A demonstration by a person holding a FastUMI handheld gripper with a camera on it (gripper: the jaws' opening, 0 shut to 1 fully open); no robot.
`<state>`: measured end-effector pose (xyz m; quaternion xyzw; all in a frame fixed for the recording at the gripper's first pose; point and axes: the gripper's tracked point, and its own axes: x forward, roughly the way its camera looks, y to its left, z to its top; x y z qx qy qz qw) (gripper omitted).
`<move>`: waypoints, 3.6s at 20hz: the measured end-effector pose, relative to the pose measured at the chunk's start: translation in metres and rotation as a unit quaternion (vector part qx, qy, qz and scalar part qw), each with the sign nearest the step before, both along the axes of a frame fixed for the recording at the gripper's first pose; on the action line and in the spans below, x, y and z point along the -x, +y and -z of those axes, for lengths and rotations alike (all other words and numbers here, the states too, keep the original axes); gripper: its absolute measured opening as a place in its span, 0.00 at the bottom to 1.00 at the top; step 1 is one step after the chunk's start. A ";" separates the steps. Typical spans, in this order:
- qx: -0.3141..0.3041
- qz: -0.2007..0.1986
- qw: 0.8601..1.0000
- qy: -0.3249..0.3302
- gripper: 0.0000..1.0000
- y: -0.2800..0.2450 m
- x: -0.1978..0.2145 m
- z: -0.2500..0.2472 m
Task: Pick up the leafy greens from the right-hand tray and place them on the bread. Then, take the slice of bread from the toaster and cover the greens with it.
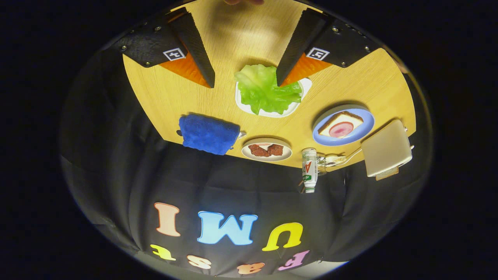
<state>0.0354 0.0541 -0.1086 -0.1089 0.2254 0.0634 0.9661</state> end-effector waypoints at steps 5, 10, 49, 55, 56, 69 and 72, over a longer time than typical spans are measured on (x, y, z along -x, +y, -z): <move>-0.016 0.011 0.999 0.048 0.97 0.002 -0.012 0.018; -0.046 0.010 0.996 0.076 0.80 0.012 -0.022 0.035; -0.087 0.022 0.994 -0.067 0.01 0.101 -0.021 -0.083; -0.093 -0.014 0.993 -0.064 0.01 0.143 -0.021 -0.080; -0.095 -0.020 0.993 -0.064 0.01 0.151 -0.021 -0.079; -0.112 -0.069 0.990 -0.040 0.01 0.225 -0.041 -0.053; -0.115 -0.083 0.989 -0.032 0.01 0.244 -0.047 -0.045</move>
